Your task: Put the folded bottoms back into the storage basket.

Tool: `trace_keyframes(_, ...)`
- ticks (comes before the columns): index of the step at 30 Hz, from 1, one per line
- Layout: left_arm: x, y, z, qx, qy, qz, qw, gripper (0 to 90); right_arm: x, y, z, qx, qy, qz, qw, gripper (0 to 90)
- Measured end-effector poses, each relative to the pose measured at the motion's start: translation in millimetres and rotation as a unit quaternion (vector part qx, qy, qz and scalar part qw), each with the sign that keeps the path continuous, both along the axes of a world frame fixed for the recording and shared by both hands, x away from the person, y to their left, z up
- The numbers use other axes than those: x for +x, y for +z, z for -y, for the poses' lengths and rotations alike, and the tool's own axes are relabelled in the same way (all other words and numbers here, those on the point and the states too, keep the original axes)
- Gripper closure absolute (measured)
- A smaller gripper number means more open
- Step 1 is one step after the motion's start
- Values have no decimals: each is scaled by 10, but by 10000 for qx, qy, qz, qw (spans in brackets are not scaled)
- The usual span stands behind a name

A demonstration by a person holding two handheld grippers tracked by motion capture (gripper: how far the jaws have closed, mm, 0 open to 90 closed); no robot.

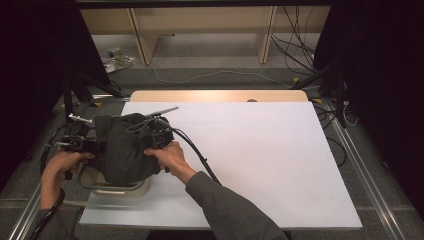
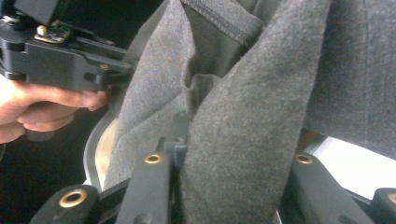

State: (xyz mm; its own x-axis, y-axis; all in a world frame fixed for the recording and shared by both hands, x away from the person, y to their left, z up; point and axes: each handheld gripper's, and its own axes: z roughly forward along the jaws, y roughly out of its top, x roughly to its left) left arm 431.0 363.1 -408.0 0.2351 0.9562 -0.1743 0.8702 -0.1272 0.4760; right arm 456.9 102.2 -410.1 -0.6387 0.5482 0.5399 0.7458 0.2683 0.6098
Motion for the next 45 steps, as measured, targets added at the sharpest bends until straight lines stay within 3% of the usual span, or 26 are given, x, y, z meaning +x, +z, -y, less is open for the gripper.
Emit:
trace_keyframes(10,53,-148,67,167,-92,-405,9990,763,-17,4,-35,-30,82,-46,10000,582)
trace_keyframes(14,59,-157,62,186,-1,-378,9991,749,-19,13,-50,-13,119,-51,9999,523)
trace_keyframes(19,43,-60,36,199,140,-90,9997,672,-7,35,-59,-32,123,-81,9999,437)
trace_keyframes(22,37,19,30,111,279,233,9993,589,-5,51,-55,-58,115,-46,9999,382)
trace_keyframes(24,35,61,32,155,400,555,9975,564,3,59,-50,-86,88,-60,9999,348)
trace_keyframes(25,35,75,33,107,477,732,9961,564,9,59,-47,-93,84,-59,9999,333)
trace_keyframes(27,44,82,40,68,544,904,9944,600,17,62,-38,-100,62,-70,9999,316)
trace_keyframes(28,53,75,53,85,602,938,9937,666,19,65,-35,-103,51,-81,9999,308)
trace_keyframes(30,88,33,88,203,719,845,9936,778,21,74,-31,-95,36,-84,9999,302)
trace_keyframes(32,128,-25,150,320,772,763,9936,825,25,81,-23,-84,27,-73,9999,293)
trace_keyframes(42,338,-439,398,966,704,112,9928,860,38,122,26,-90,-9,-29,10000,290)
trace_keyframes(45,335,-415,399,986,703,114,9926,858,33,135,31,-88,-9,-14,10000,286)
